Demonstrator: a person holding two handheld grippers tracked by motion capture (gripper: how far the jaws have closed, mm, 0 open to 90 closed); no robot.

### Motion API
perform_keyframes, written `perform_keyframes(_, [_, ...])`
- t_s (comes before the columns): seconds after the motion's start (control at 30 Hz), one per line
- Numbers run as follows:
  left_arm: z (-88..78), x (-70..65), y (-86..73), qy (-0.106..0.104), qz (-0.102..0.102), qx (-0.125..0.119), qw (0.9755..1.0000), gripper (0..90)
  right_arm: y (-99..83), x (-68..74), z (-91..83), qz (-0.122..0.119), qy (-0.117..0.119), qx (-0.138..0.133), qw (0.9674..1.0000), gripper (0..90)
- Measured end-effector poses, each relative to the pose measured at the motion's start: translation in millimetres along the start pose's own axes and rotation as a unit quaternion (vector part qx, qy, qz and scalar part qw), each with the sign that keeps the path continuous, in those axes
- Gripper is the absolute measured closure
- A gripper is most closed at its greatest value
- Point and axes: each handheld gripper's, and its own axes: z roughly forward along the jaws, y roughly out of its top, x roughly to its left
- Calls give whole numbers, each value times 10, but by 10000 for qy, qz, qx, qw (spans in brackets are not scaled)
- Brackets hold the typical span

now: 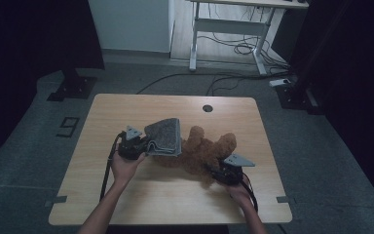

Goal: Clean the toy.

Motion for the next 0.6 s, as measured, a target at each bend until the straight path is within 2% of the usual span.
perform_keyframes(0.1, [-34,-200,169,-239,169,-171,9994,857,2,-2,-4,-18,-20,25,10000,552])
perform_keyframes(0.2, [-14,-458,307,-479,388,-248,9978,857,1,3,-1,-31,-39,17,10000,551])
perform_keyframes(0.3, [84,-691,387,-662,556,-209,9960,856,-2,-5,-4,-22,-34,20,10000,549])
perform_keyframes(0.4, [282,-869,383,-657,730,-27,9952,853,-1,-8,-5,-25,-32,35,10000,548])
perform_keyframes(0.5, [470,-929,301,-412,936,147,9946,854,0,-5,-1,-61,-64,43,10000,545])
perform_keyframes(0.6, [481,-823,239,-398,825,137,9957,855,-1,-7,3,-58,-67,50,9999,545])
